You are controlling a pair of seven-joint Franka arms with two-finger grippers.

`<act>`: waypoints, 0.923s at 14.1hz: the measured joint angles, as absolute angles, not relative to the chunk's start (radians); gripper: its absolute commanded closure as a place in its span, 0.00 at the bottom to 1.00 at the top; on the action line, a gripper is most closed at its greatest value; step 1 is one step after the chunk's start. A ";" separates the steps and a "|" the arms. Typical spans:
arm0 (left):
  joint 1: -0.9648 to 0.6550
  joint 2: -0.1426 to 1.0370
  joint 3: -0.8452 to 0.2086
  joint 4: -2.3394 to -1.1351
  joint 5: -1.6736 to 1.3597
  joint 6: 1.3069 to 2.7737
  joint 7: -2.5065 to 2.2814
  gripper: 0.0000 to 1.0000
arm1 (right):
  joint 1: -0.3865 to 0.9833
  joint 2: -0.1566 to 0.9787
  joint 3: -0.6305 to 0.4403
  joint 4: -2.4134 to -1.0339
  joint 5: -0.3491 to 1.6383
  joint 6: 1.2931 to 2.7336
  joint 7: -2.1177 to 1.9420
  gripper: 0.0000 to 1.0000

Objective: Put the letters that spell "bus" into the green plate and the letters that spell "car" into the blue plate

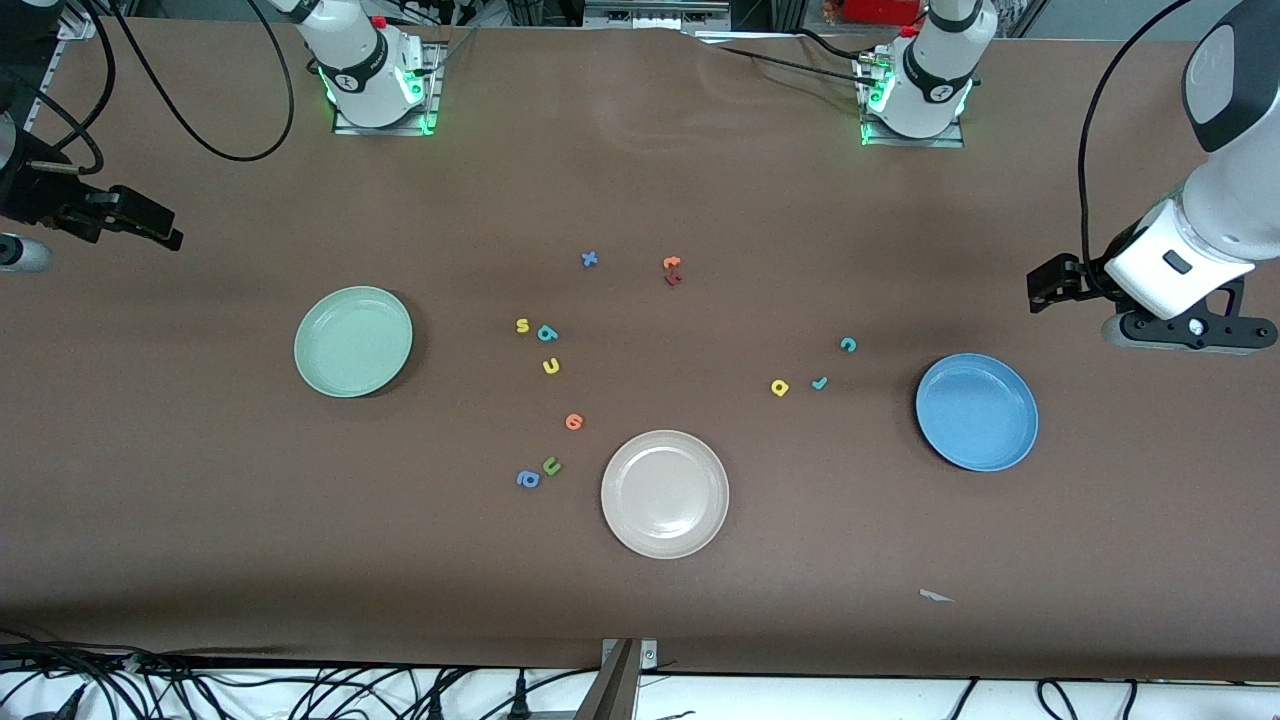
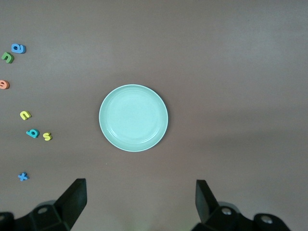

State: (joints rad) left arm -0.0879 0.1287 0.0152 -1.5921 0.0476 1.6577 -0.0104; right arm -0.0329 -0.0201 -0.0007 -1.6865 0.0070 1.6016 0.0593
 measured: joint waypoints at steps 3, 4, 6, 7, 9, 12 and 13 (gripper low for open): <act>-0.088 0.129 0.015 -1.592 0.048 1.658 -0.010 0.00 | -0.033 -0.020 -0.001 -1.686 0.007 1.602 0.059 0.00; -0.088 0.129 0.015 -1.592 0.048 1.658 -0.010 0.00 | -0.033 -0.020 -0.001 -1.686 0.007 1.602 0.059 0.00; -0.088 0.130 0.015 -1.592 0.048 1.658 -0.010 0.00 | -0.033 -0.020 0.000 -1.686 0.007 1.603 0.059 0.00; -0.088 0.131 0.015 -1.592 0.048 1.658 -0.010 0.00 | -0.033 -0.020 0.000 -1.686 0.007 1.603 0.059 0.00; -0.088 0.134 0.015 -1.592 0.048 1.658 -0.010 0.00 | -0.033 -0.020 0.000 -1.686 0.007 1.603 0.059 0.00; -0.088 0.137 0.015 -1.592 0.048 1.658 -0.010 0.00 | -0.032 -0.020 0.000 -1.686 0.005 1.604 0.059 0.00; -0.088 0.139 0.015 -1.592 0.048 1.658 -0.010 0.00 | -0.032 -0.020 0.000 -1.686 0.005 1.604 0.059 0.00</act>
